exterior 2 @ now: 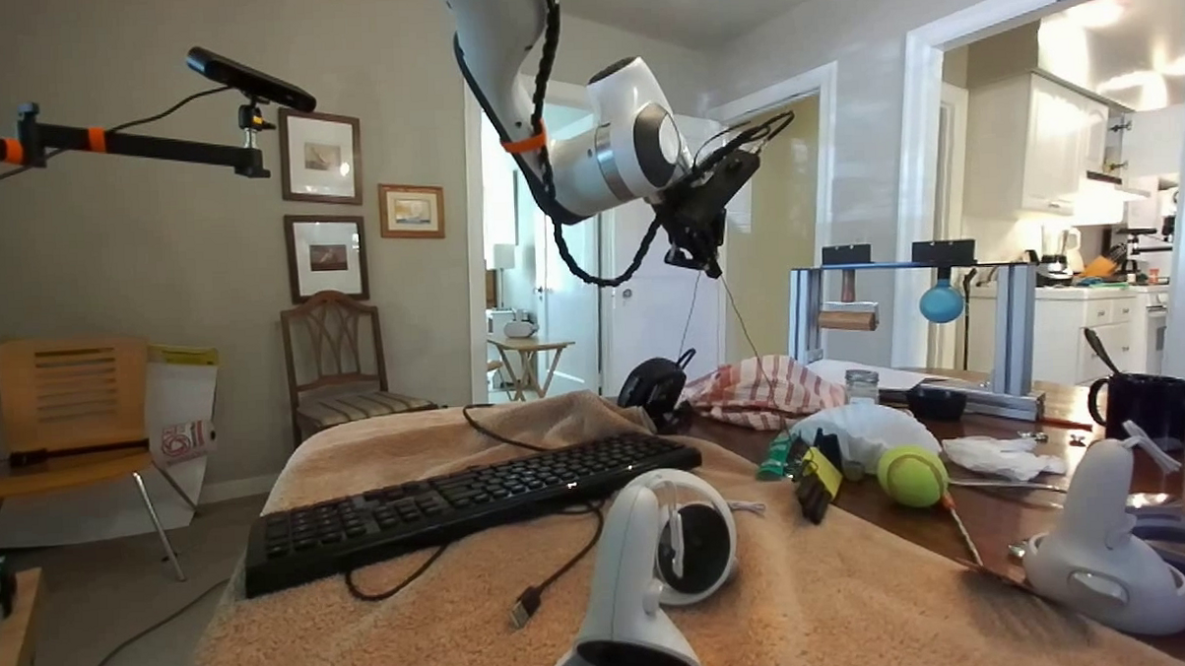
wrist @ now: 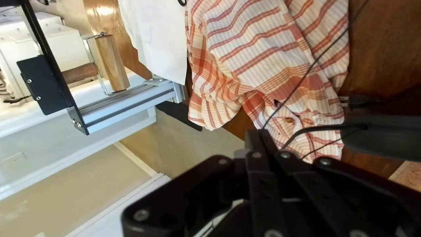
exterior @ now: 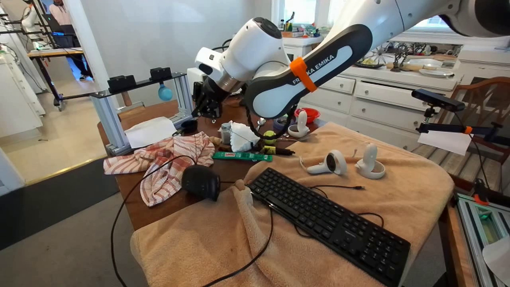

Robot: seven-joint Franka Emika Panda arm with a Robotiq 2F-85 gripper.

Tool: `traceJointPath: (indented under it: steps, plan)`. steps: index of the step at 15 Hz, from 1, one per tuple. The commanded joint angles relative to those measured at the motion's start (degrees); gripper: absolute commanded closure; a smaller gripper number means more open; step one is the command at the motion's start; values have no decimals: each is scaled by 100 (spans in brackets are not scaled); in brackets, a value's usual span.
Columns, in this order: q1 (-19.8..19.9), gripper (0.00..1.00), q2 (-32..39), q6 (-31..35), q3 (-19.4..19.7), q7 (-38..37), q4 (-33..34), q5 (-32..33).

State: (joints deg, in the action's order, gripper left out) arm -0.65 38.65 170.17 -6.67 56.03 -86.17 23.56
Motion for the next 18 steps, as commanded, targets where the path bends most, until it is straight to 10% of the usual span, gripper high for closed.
traceJointPath:
  steps: [1,11,13,14,16,18]
  plan:
    - [329,100,-4,23,-428,259,-177,-190]
    - [1992,100,1081,-516,-2627,1742,72,-1096]
    - [2042,100,1209,-616,-2699,2169,100,-1535]
    - [2081,73,1260,-663,-2733,2303,118,-1645]
    - [2095,68,1270,-788,-2694,2423,101,-1812]
    - [1705,52,908,-1071,-1940,1983,-27,-1769]
